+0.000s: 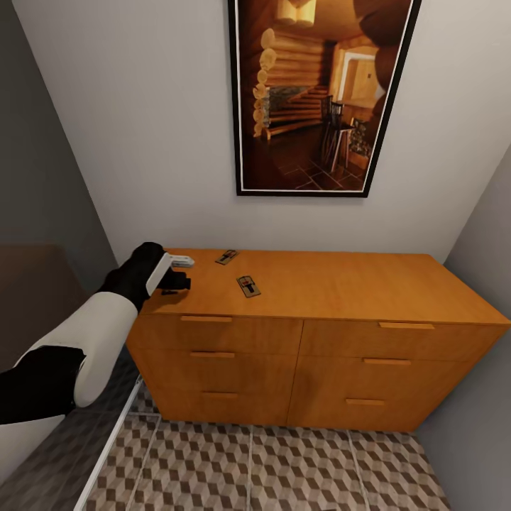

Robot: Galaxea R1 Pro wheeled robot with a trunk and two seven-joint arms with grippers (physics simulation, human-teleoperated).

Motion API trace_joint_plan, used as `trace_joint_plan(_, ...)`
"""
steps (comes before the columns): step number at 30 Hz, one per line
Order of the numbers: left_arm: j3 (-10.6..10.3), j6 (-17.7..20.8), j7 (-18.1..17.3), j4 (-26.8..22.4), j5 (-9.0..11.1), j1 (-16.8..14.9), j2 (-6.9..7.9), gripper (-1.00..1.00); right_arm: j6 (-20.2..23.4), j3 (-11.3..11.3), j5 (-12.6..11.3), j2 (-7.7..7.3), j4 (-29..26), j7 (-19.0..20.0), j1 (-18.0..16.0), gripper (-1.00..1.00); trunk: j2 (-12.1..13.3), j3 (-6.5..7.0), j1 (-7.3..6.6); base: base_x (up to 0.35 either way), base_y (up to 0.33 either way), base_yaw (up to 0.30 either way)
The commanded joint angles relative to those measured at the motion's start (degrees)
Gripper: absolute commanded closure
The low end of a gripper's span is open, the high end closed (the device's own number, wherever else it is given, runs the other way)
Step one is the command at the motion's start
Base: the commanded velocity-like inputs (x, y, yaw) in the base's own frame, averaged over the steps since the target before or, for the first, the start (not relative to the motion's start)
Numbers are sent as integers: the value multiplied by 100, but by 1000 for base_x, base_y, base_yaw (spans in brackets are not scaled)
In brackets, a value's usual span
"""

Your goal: Take the four mousetraps from the cabinet in the bathroom and place them on the bathroom floor. Make sure all four end up on the same floor surface, and ensure that at least two of them are either under or directly next to the same bathroom sink.

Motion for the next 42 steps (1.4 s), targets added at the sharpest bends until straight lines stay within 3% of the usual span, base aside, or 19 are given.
trace_joint_plan(1, -44, 21, 45, -6, 62, -2, 15, -100, -17, 7, 11, 1, 4, 4, -4, 100, -3, -5, 0, 0, 0, 0)
trace_joint_plan(42, -53, 20, 45, 3, 62, -5, 59, -100, -16, 7, 11, 3, 8, 4, -4, 100, -3, -5, 0, 0, 0, 0)
